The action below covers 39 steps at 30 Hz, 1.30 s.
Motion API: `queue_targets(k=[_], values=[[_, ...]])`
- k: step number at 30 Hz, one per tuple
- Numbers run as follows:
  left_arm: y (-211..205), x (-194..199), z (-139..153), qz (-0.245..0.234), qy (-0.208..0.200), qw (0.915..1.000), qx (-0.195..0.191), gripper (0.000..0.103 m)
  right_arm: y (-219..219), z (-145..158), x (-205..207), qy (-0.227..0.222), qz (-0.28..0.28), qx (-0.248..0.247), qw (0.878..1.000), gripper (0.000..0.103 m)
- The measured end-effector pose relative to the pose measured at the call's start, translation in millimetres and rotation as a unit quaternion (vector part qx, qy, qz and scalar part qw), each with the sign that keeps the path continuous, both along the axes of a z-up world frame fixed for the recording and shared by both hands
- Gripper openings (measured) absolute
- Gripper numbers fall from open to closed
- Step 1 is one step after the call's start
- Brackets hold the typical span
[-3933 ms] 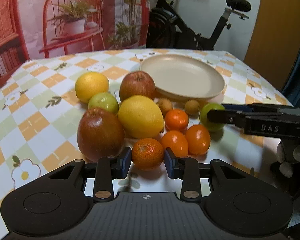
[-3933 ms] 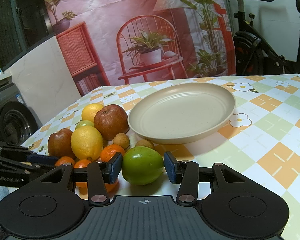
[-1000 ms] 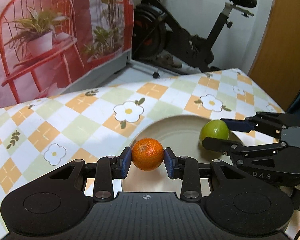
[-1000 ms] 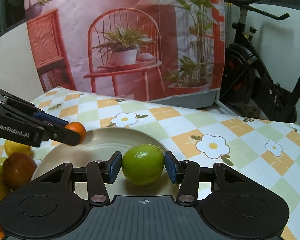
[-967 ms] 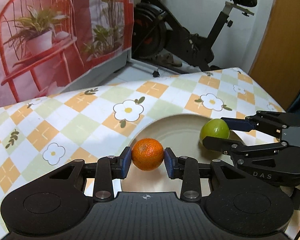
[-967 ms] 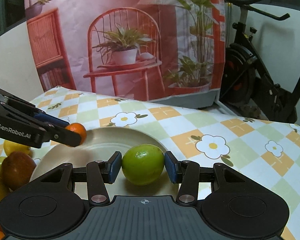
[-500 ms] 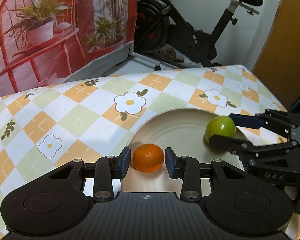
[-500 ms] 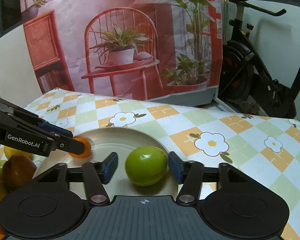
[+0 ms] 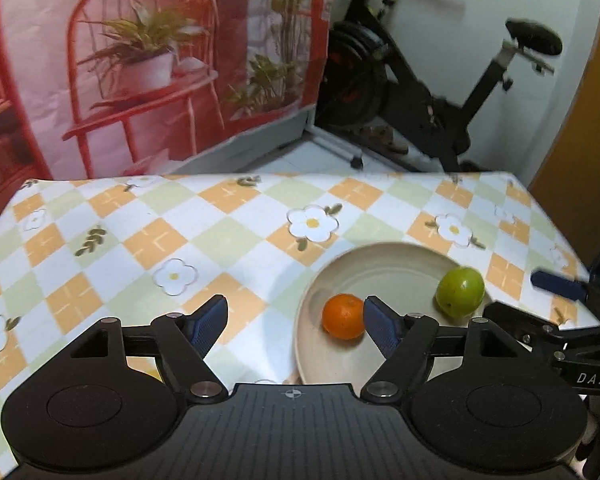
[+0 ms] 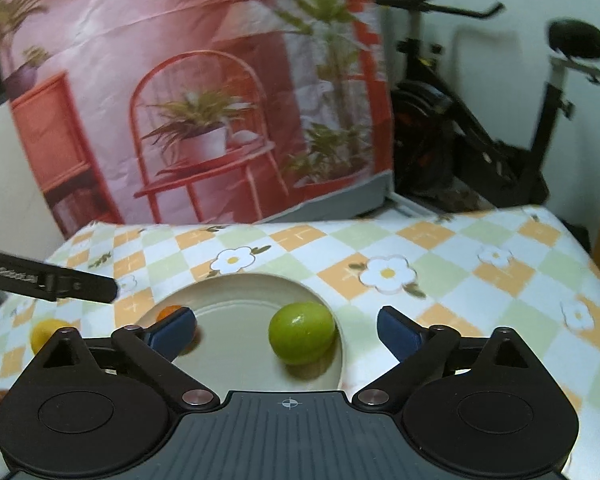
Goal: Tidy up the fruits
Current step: 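Open the left tool over the plate while the right tool releases the lime there, then move the left tool toward a red apple while the right tool returns to the fruit pile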
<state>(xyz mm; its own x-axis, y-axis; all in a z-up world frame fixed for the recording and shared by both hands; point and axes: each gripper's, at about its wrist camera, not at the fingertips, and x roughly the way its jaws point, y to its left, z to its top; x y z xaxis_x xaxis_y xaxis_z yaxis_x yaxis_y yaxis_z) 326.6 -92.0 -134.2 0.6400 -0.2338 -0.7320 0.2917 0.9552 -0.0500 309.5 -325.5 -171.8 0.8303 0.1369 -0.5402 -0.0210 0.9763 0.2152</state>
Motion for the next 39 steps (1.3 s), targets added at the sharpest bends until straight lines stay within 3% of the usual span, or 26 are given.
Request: queue_targets(k=[6, 11, 18, 28, 39], values=[[31, -31, 21, 0.026, -0.048, 0.9977, -0.04, 0.077, 7, 5, -25, 0.005, -0.008, 0.03, 1.0, 0.103], [48, -52, 32, 0.041, -0.056, 0.9973, -0.025, 0.077, 18, 3, -44, -0.018, -0.024, 0.04, 0.999, 0.103], [73, -79, 33, 0.061, -0.074, 0.9953, -0.013, 0.077, 38, -4, -65, -0.021, -0.003, 0.063, 0.998, 0.103], [104, -98, 19, 0.082, -0.043, 0.9945, -0.048, 0.077, 85, -1, -72, 0.009, 0.056, 0.006, 0.998, 0.103], [115, -101, 24, 0.109, -0.042, 0.9928, -0.027, 0.077, 106, 12, -75, 0.007, 0.077, -0.05, 0.996, 0.103]])
